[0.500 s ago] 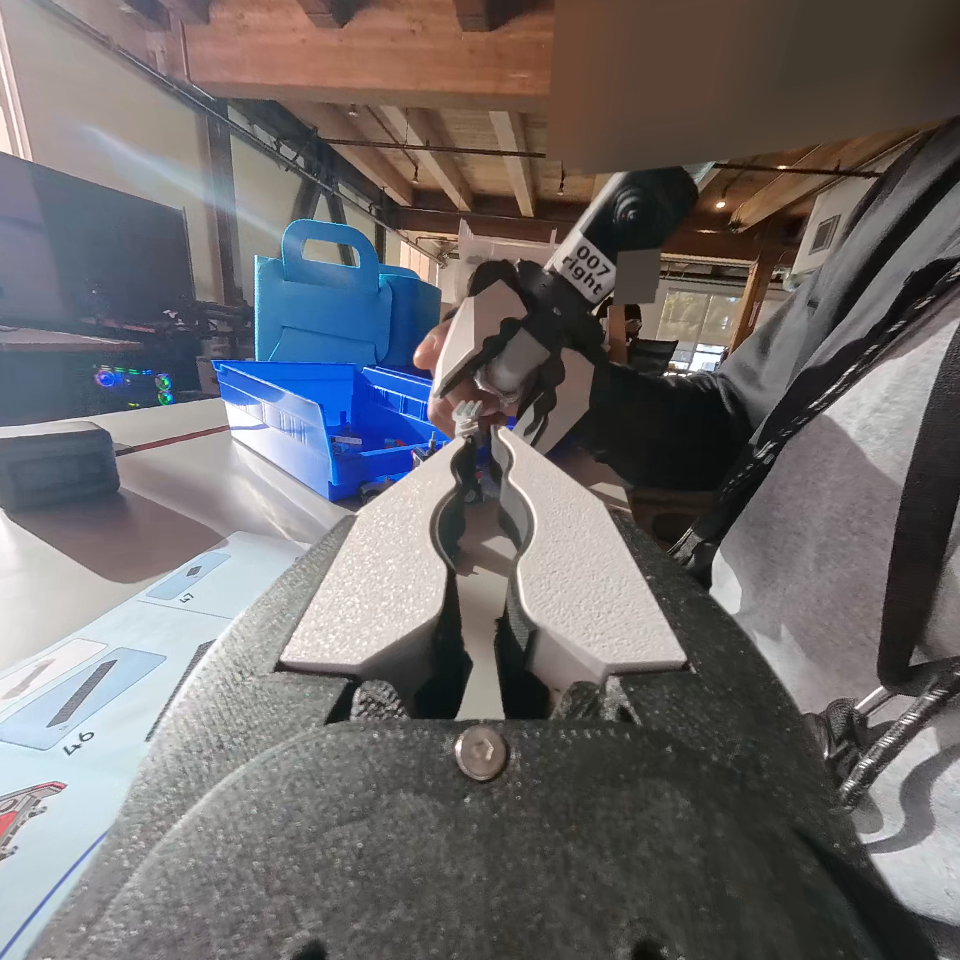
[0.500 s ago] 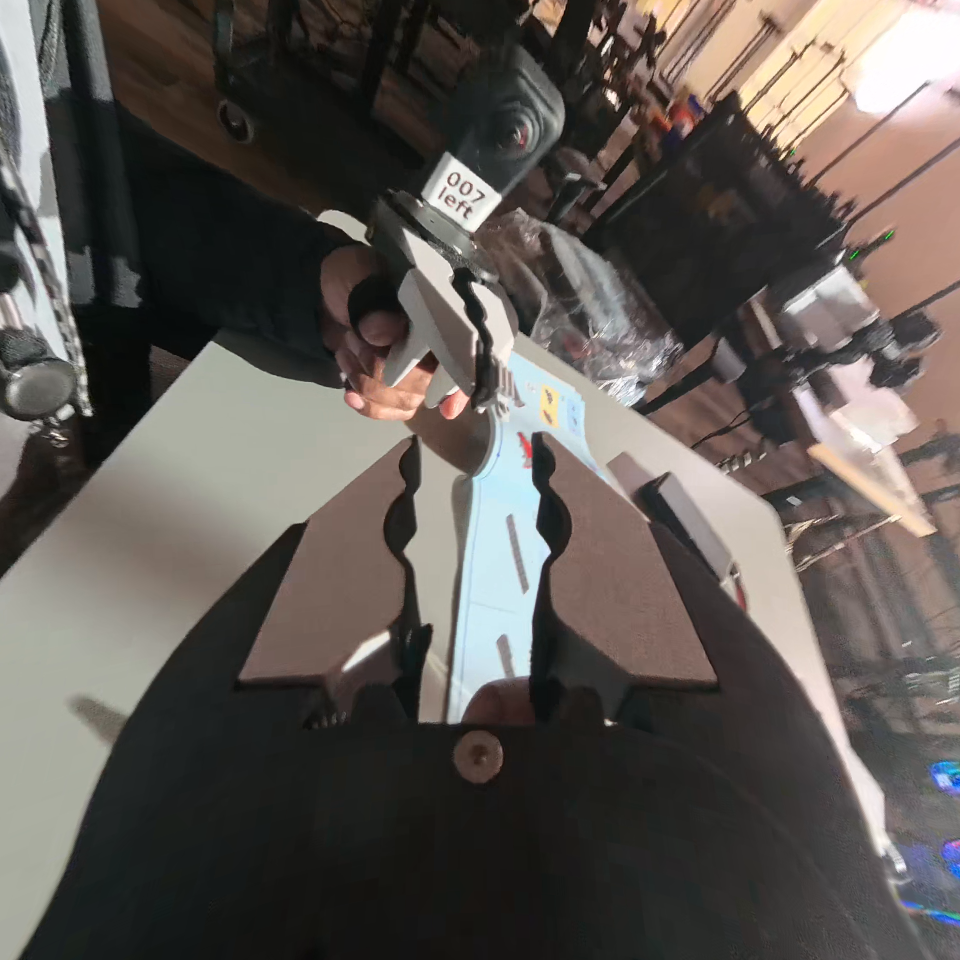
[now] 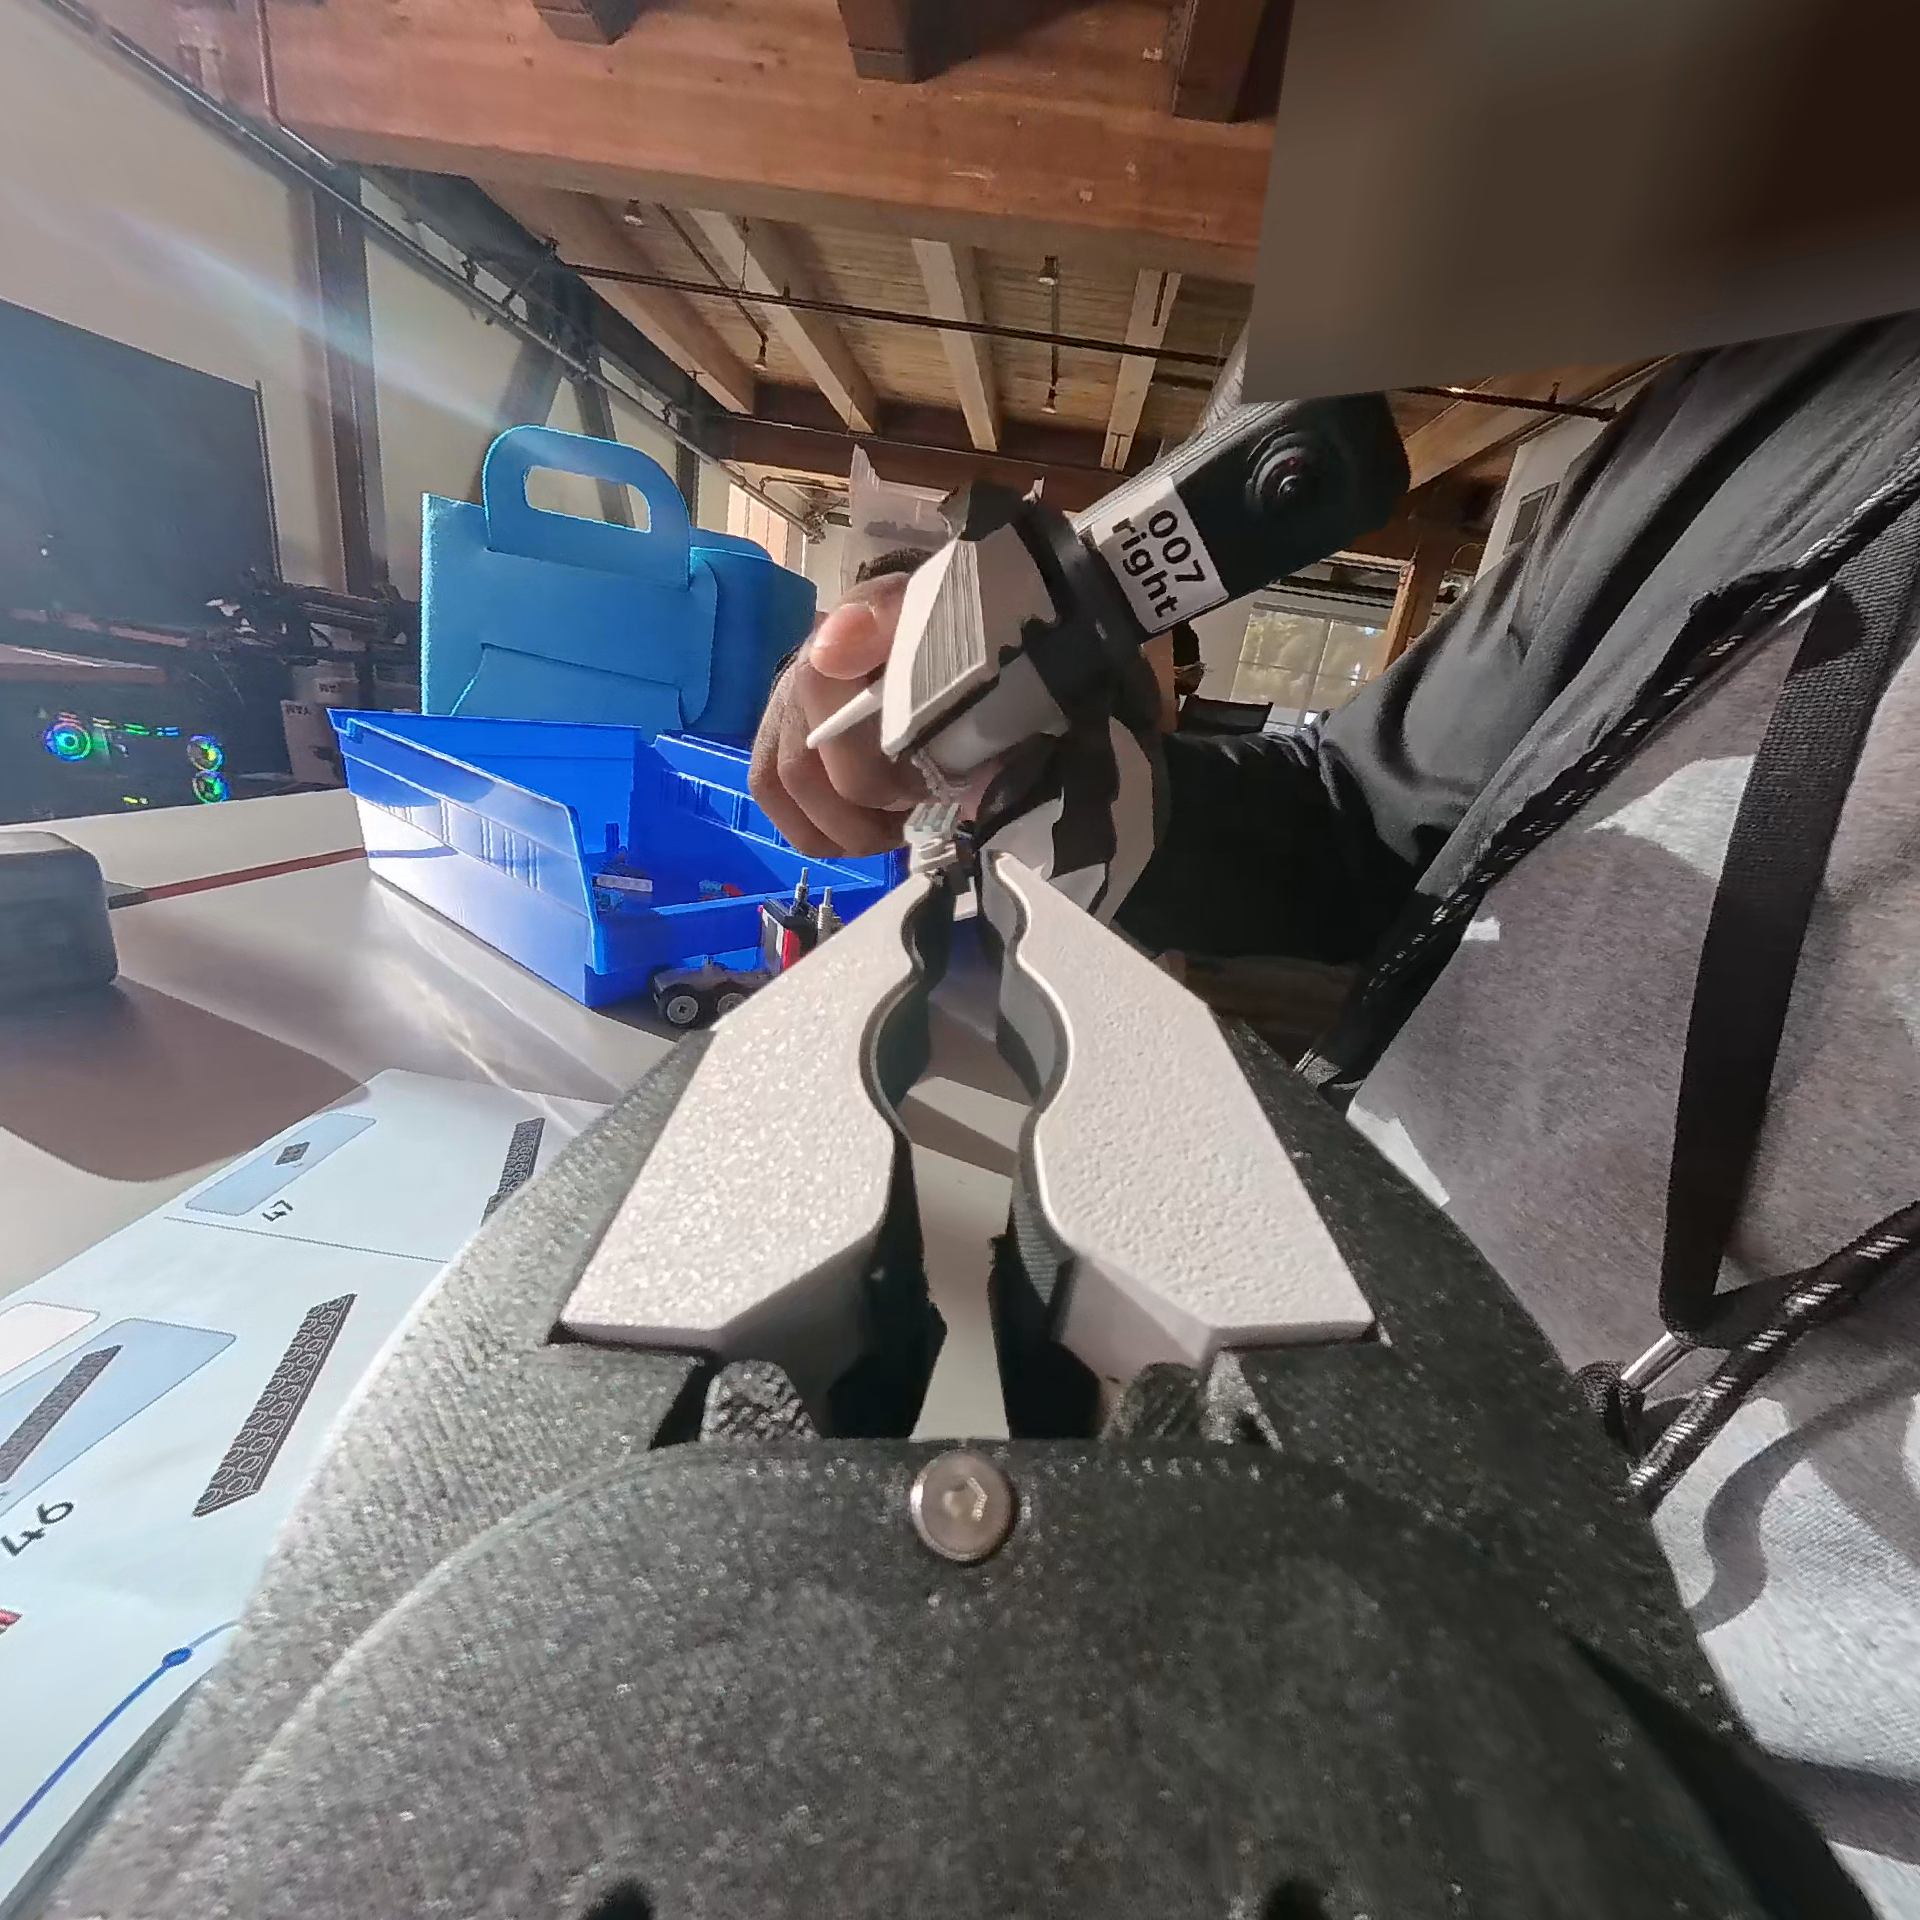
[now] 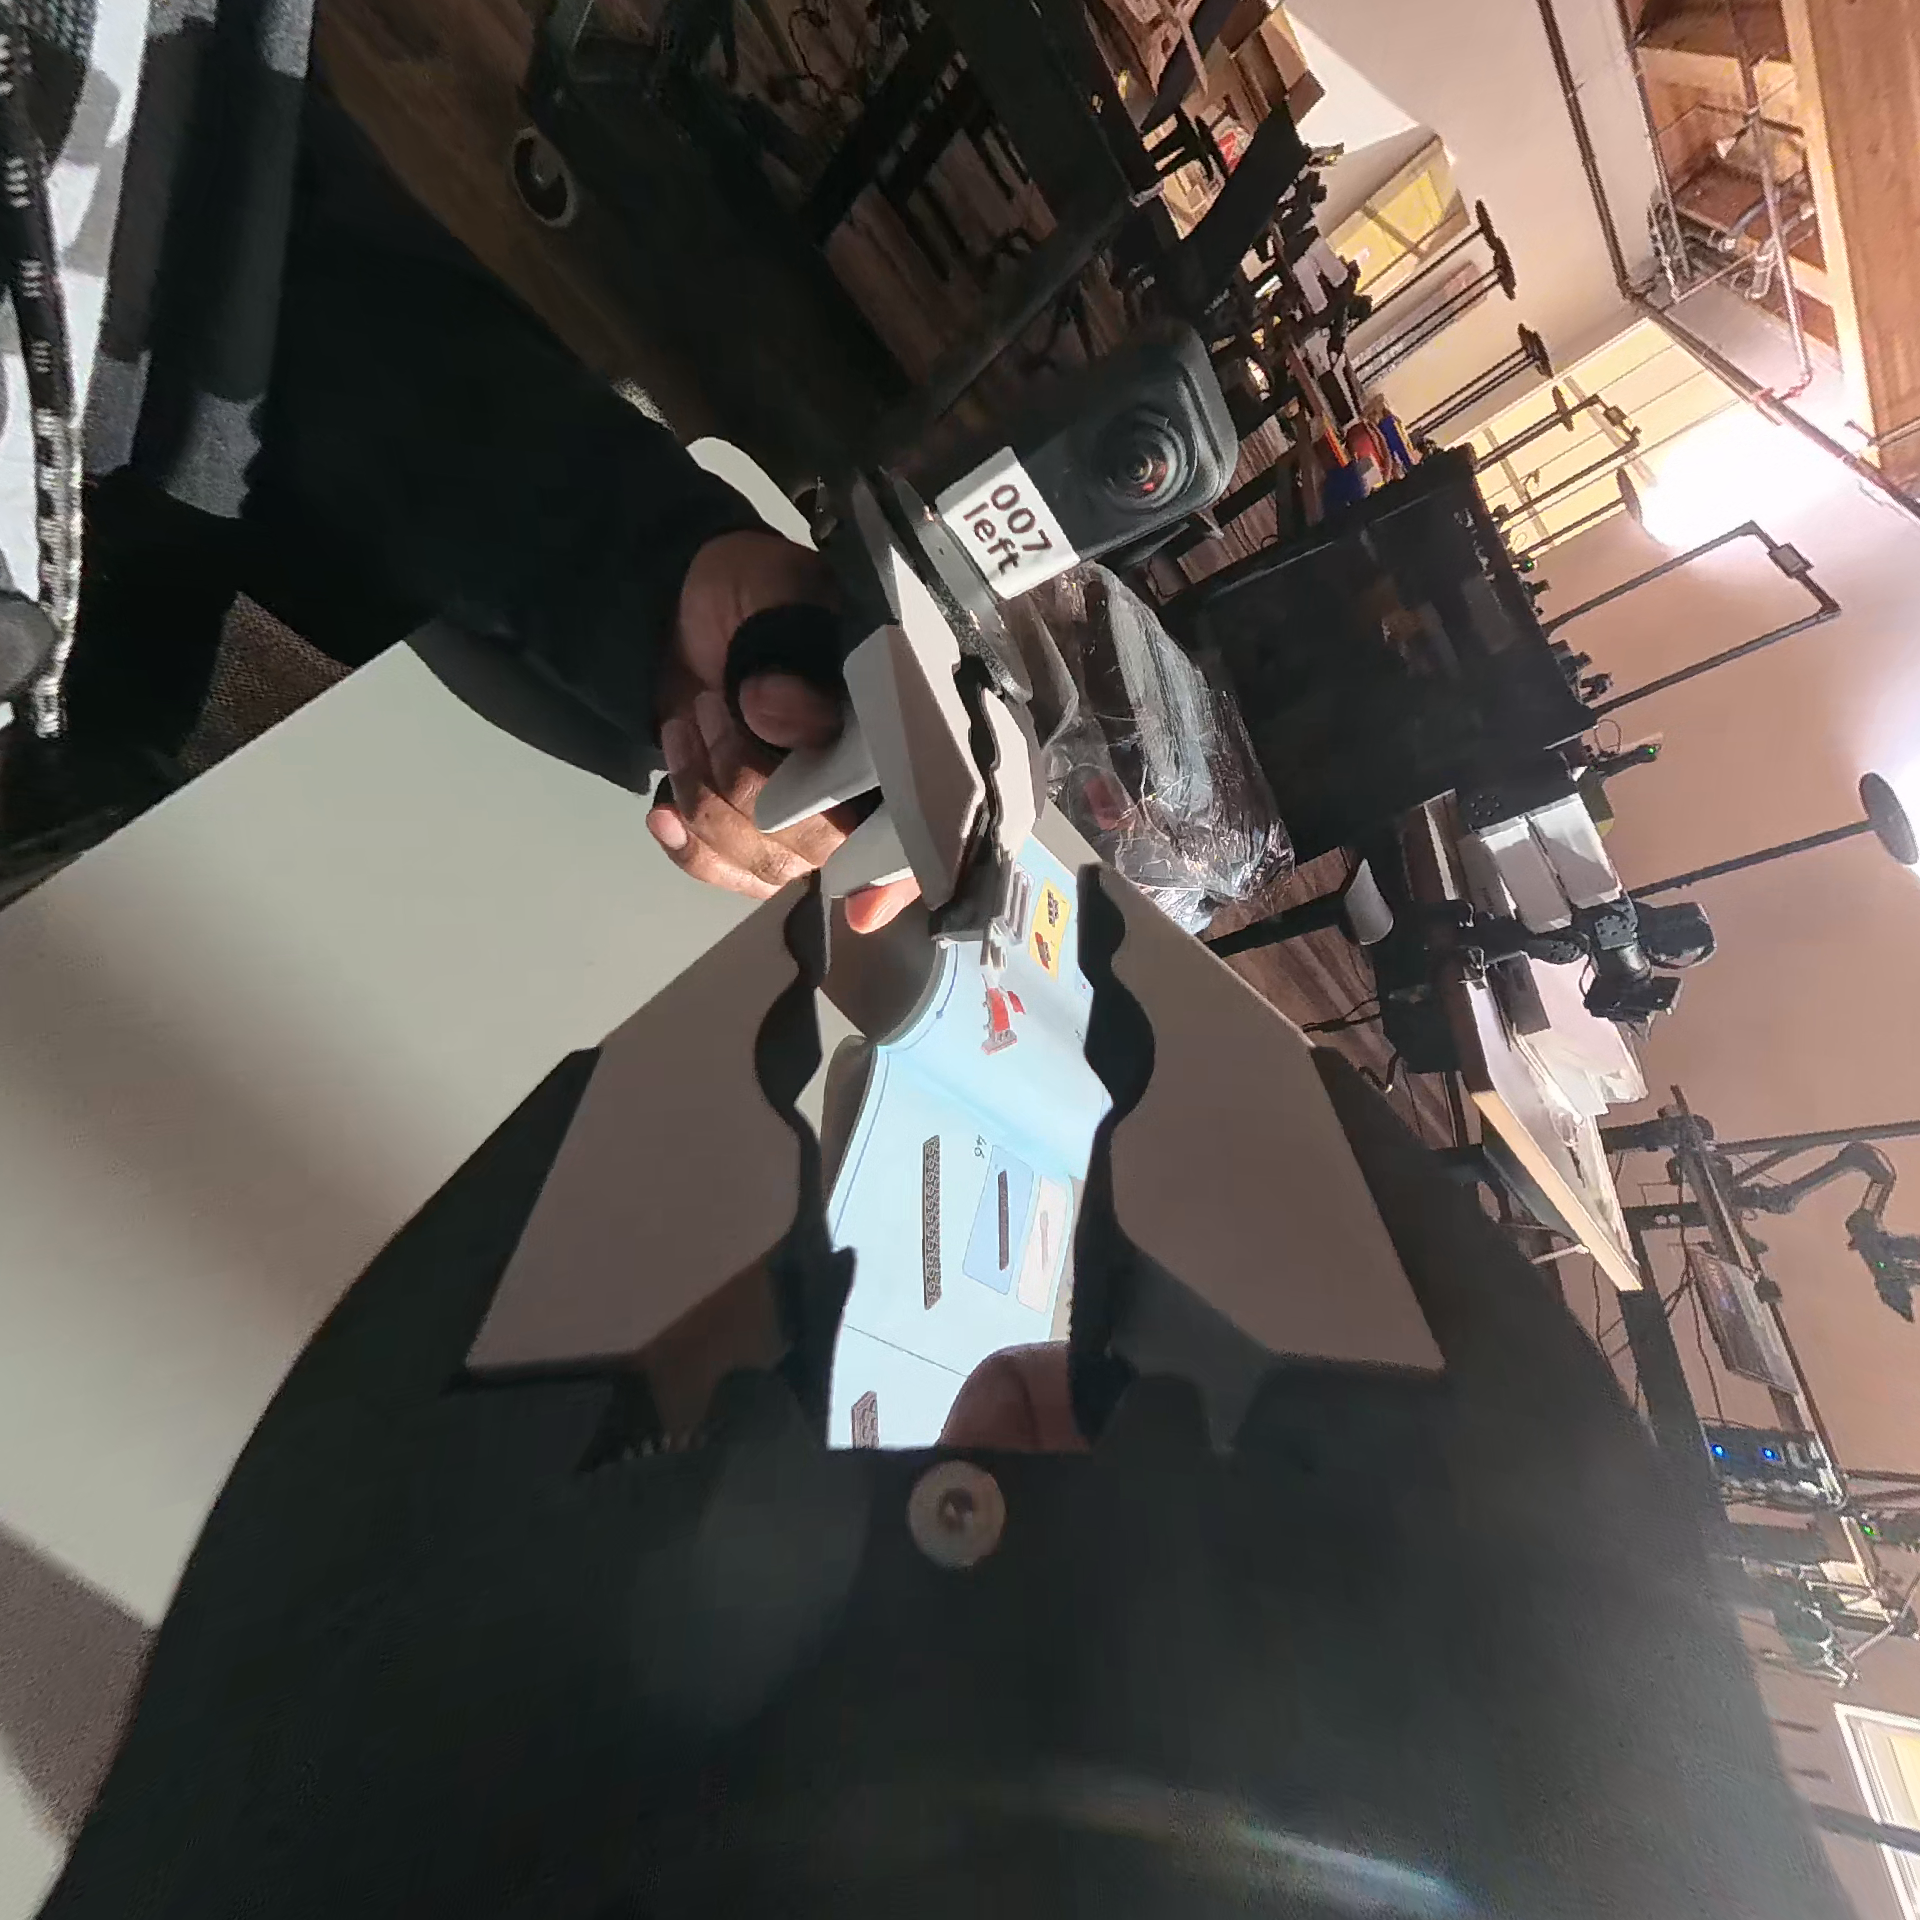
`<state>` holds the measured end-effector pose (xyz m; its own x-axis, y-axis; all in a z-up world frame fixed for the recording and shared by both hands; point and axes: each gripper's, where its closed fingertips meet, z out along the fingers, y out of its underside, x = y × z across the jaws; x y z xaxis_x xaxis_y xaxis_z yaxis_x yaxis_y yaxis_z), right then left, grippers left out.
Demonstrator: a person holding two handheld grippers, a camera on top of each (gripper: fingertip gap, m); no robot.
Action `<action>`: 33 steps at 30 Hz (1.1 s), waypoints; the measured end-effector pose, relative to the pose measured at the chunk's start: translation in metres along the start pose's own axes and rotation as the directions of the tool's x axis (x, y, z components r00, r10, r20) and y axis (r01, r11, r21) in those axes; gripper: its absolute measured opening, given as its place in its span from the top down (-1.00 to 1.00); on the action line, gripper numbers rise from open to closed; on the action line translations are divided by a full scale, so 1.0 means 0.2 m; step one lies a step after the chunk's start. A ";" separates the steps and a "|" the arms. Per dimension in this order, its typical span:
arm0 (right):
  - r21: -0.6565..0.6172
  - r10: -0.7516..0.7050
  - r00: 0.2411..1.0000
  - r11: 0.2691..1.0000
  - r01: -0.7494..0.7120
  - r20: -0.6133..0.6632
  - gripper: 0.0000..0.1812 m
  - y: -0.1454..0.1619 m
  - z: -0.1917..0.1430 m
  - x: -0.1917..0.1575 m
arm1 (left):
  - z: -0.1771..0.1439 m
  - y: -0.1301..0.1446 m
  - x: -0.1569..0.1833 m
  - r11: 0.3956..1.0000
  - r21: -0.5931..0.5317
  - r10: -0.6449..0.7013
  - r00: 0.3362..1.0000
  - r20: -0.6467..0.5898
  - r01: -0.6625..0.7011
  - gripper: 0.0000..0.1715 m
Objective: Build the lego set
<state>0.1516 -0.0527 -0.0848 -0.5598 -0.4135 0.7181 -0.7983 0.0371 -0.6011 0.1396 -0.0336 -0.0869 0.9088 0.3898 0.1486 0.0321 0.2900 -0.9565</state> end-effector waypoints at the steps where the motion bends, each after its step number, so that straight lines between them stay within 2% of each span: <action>1: 0.000 -0.004 1.000 1.000 0.004 0.002 0.45 0.00 0.00 0.00 | 0.00 0.00 0.00 1.000 0.001 -0.002 1.000 -0.003 0.002 0.93; 13: -0.003 -0.016 0.999 1.000 0.016 -0.038 0.77 0.02 0.02 0.02 | -0.01 -0.01 0.02 0.999 0.014 -0.029 0.999 -0.043 0.030 0.93; 17: -0.006 -0.034 0.998 0.999 0.033 -0.059 0.77 0.02 0.03 0.03 | -0.02 -0.02 0.02 0.996 0.025 -0.081 0.995 -0.061 0.083 0.93; 23: -0.040 -0.098 0.991 0.995 0.095 -0.089 0.77 0.04 0.04 0.03 | -0.03 -0.01 -0.01 0.973 0.030 -0.227 0.969 -0.101 0.231 0.93; 33: -0.077 -0.152 0.983 0.987 0.144 -0.105 0.77 0.08 0.05 0.04 | -0.03 0.00 -0.05 0.875 0.018 -0.475 0.865 -0.159 0.484 0.94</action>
<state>0.1369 -0.0644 -0.0926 -0.4523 -0.3164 0.8339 -0.8854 0.0468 -0.4625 0.1333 -0.0417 -0.0900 0.8374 0.0604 0.5432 0.4602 0.4583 -0.7604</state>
